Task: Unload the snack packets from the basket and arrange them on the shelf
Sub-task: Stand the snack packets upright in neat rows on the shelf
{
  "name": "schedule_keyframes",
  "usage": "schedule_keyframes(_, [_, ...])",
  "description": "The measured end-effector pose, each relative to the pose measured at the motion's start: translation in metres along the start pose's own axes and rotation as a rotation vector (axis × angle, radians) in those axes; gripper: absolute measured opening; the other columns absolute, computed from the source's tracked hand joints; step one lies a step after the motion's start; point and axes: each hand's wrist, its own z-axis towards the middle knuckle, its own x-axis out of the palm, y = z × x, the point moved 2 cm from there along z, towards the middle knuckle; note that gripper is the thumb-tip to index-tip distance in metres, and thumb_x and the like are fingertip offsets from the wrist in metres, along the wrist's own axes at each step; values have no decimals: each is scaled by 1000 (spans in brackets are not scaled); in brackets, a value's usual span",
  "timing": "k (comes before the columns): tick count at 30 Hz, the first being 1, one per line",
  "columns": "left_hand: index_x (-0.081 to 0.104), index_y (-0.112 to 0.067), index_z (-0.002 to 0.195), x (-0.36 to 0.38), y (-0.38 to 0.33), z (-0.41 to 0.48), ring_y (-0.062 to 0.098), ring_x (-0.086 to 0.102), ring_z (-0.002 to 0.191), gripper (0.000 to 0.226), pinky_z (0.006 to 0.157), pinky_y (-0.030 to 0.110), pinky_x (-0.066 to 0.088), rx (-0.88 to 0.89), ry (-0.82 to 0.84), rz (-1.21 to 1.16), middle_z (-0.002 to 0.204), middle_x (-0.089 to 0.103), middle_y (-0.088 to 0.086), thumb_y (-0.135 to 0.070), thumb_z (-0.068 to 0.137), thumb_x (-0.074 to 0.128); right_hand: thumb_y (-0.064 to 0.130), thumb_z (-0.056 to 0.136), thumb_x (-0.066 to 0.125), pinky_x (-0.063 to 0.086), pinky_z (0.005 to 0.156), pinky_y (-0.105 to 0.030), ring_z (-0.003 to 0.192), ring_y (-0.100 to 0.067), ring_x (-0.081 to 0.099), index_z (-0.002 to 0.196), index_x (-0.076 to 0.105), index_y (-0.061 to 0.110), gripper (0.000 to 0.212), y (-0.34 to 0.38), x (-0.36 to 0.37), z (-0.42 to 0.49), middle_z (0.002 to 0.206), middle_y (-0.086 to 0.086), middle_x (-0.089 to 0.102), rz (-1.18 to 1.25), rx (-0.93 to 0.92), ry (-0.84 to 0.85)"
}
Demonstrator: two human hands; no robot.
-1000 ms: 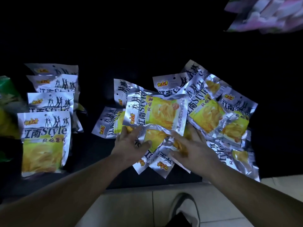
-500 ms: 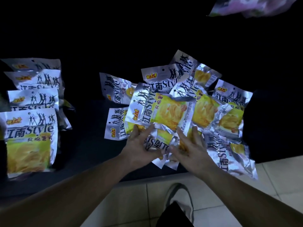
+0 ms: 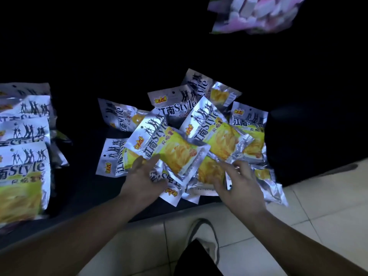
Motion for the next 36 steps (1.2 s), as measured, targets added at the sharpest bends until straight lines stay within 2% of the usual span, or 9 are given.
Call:
schedule_keyframes(3, [49, -42, 145, -1, -16, -4, 14, 53, 123, 69, 90, 21, 44, 64, 10, 19, 154, 34, -3, -31, 84, 79, 53, 84, 71, 47, 99, -48, 142, -35, 33, 135, 59, 38, 55, -28, 3, -6, 151, -8, 36, -14, 203, 67])
schedule_keyframes(5, [51, -38, 144, 4, -34, -6, -1, 55, 98, 64, 76, 8, 42, 106, 56, 45, 147, 38, -9, -27, 86, 76, 71, 74, 62, 43, 106, -50, 146, -35, 28, 134, 59, 36, 69, -46, 9, -7, 157, -8, 30, -73, 254, 146])
schedule_keyframes(8, [50, -38, 146, 19, -58, -4, 8, 53, 119, 66, 91, 15, 38, 158, 132, 92, 147, 40, -8, -32, 86, 76, 74, 61, 42, 41, 108, -51, 147, -34, 24, 139, 52, 39, 87, -65, 15, -3, 161, -5, 25, -126, 283, 246])
schedule_keyframes(13, [50, -46, 144, 50, -75, -7, 11, 52, 118, 64, 94, 20, 39, 161, 211, 68, 150, 39, -9, -32, 87, 74, 47, 81, 63, 40, 109, -51, 150, -33, 21, 140, 45, 44, 61, -84, 26, -3, 162, -5, 24, -204, 225, 312])
schedule_keyframes(17, [47, -41, 148, 72, -76, -17, 17, 47, 136, 66, 107, 28, 43, 188, 303, 66, 155, 35, -6, -27, 88, 73, 53, 86, 66, 25, 113, -64, 154, -34, -1, 149, 18, 57, 79, -93, 23, -4, 167, 3, -7, -282, 301, 375])
schedule_keyframes(22, [49, -41, 146, 74, -72, -27, 14, 51, 131, 64, 108, 30, 45, 180, 322, 37, 150, 39, -8, -26, 88, 72, 31, 91, 64, 47, 103, -51, 147, -29, 26, 150, 26, 55, 74, -104, 7, -2, 164, -1, 21, -236, 272, 369])
schedule_keyframes(27, [50, -43, 144, 56, -86, -33, 15, 56, 125, 64, 97, 26, 50, 192, 365, 52, 149, 43, -4, -22, 88, 73, 19, 92, 58, 54, 81, -39, 106, -26, 63, 144, 41, 52, 64, -99, -32, -16, 133, 0, 58, -94, 329, 265])
schedule_keyframes(33, [51, -47, 141, 15, -155, -50, 9, 74, 86, 65, 84, 27, 59, 284, 498, 116, 137, 57, 6, -17, 88, 75, 10, 89, 71, 55, 71, -22, 80, -2, 69, 135, 60, 37, 54, -38, -116, -25, 111, 10, 73, 477, 338, 71])
schedule_keyframes(36, [20, -54, 155, -4, -185, -68, 22, 65, 119, 95, 86, 35, 60, 461, 419, 285, 161, 34, 7, -21, 86, 76, 2, 86, 76, 60, 72, -30, 80, -10, 71, 127, 64, 37, 54, 18, -160, -21, 111, 7, 72, 704, 223, 165])
